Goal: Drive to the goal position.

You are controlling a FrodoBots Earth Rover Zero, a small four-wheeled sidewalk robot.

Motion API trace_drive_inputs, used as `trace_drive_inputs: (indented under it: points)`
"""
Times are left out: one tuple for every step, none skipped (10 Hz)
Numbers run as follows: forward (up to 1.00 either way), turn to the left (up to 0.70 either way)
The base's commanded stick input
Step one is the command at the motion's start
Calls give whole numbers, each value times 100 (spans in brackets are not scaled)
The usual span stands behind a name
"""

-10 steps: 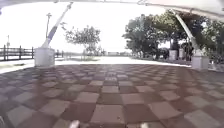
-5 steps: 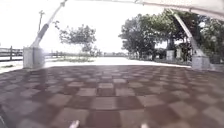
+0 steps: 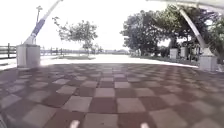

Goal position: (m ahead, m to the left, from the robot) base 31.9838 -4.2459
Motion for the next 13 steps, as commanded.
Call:
trace_drive_inputs:
  points:
    - [100, 0]
    - [100, 0]
    - [100, 0]
    - [100, 0]
    - [100, 0]
    - [100, 0]
    - [100, 0]
    - [100, 0]
    - [100, 0]
    - [100, 0]
    - [100, 0]
    - [100, 0]
    - [100, 0]
